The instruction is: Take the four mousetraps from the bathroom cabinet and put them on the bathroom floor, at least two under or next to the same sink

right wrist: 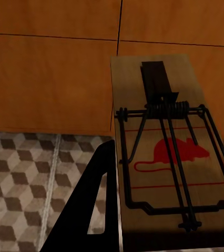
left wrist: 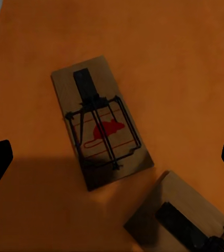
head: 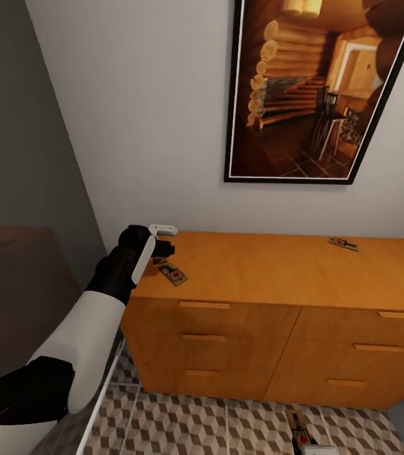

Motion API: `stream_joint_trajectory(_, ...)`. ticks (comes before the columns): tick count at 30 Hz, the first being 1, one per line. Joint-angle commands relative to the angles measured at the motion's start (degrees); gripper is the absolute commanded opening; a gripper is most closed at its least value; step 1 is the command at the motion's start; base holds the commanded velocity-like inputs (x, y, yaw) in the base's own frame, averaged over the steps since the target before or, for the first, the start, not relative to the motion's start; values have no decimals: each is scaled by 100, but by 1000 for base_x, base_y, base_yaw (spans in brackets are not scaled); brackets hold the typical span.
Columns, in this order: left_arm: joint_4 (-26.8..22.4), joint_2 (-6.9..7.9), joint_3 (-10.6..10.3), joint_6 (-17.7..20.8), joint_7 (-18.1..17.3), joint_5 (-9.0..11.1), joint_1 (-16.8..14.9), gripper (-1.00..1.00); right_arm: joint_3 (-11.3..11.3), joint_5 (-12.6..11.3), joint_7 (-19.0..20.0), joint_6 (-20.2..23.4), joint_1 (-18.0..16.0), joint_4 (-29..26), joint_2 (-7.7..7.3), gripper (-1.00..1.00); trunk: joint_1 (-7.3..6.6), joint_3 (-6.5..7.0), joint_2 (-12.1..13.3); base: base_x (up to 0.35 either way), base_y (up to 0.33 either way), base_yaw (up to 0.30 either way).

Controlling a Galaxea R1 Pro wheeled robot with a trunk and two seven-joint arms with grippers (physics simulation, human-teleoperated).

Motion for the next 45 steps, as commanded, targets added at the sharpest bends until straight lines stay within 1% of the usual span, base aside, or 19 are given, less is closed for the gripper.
stream_joint_trajectory(1,-4,1,-9,20,45,42,-4,100,-2,-2,-3,-16,-3,4,0,-100,0,-6,-3,0,0,0)
stream_joint_trajectory(6,-3,1,-9,20,45,42,-4,100,-2,-2,-3,-16,-3,5,0,-100,0,-7,-3,37,0,0)
stream_joint_trajectory(16,5,1,-9,20,45,42,-4,100,-2,-2,-3,-15,-3,4,0,-100,0,-7,-3,168,0,0)
stream_joint_trajectory(27,60,1,-10,15,45,42,-4,100,-1,5,17,-13,2,30,-36,-100,0,-7,-3,16,0,0)
stream_joint_trajectory(29,59,1,-14,16,45,42,-4,100,-2,6,24,-20,81,34,-55,-100,0,-7,-3,0,0,0)
stream_joint_trajectory(31,59,1,-16,14,45,42,-4,100,-2,7,29,-74,357,37,-84,-100,0,-7,-3,0,0,0)
stream_joint_trajectory(35,58,1,-17,15,45,42,-4,100,5,2,51,-392,858,38,-86,-100,0,-7,-3,0,0,0)
stream_joint_trajectory(37,58,1,-17,17,45,42,-4,100,6,0,206,-683,1135,39,-57,-100,0,-7,-3,0,0,0)
stream_joint_trajectory(38,58,1,-17,16,45,42,-4,100,6,0,275,-757,1190,39,-48,-100,0,-7,-3,0,0,0)
stream_joint_trajectory(40,58,1,-17,17,45,42,-4,100,6,-1,599,-945,1377,40,-17,-100,0,-7,-3,0,0,0)
stream_joint_trajectory(42,61,1,-17,17,45,42,-4,100,2,-5,817,-1012,1480,40,-7,-100,0,-7,-3,0,0,0)
stream_joint_trajectory(45,65,1,-21,18,45,42,-4,100,-7,-12,907,-1033,1530,32,-14,-100,0,-7,-3,0,0,0)
